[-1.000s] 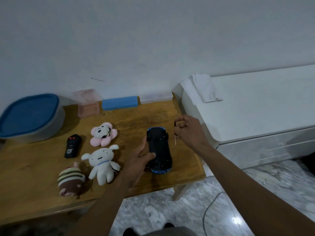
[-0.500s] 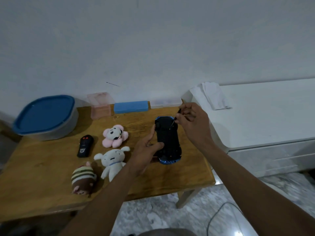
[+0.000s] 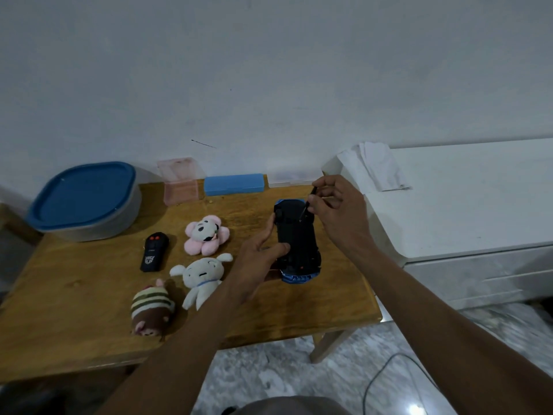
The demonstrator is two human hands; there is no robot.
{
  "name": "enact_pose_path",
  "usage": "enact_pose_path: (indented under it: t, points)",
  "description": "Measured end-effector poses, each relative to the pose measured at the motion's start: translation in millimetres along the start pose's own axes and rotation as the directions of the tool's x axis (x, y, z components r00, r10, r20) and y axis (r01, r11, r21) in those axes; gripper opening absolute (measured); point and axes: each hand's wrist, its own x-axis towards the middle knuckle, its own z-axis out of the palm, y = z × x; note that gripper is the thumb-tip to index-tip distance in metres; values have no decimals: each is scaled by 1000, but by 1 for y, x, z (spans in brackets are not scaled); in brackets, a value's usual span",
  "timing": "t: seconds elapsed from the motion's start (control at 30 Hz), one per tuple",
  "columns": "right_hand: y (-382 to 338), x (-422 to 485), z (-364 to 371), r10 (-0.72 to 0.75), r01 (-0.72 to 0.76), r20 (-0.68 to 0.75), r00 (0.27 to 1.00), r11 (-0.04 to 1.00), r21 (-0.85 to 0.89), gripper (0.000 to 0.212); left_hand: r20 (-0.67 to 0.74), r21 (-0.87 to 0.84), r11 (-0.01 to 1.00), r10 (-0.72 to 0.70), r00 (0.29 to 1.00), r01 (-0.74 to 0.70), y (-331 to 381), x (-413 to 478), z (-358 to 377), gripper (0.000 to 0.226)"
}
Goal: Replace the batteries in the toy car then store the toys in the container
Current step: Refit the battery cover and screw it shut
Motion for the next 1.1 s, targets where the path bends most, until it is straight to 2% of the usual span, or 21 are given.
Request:
enact_pose_path:
  t: [0.27,0.47,0.67,0.87,0.97,1.03,1.1]
  points:
    - [3,0,0,-13,13,-3,1000,999,-41,30,-13,21,1000,1,1000,-1,-2,-2,-2,72]
    - [8,-1,1,-23,23,9,1000,996,-83,21,-18,26,1000,6,1000,-6,-3,-5,-1,72]
    - [6,-1,1,-146,144,7,989,959,-243,7,-7,58,998,8,1000,-8,-4,-8,1,73]
    - [2,-1,-1,-139,136,8,990,953,-272,7,4,63,998,11,1000,-11,-3,-11,2,72]
    - [0,-2,-1,-203,193,0,979,932,-306,3,-6,68,998,5,1000,-5,-3,-11,1,72]
    - [0,-3,0,-244,238,25,970,914,-329,7,-9,68,998,2,1000,-2,-3,-10,2,72]
    - [0,-3,-1,-218,221,44,975,926,-305,13,-3,65,998,-3,1000,3,-3,-11,3,72]
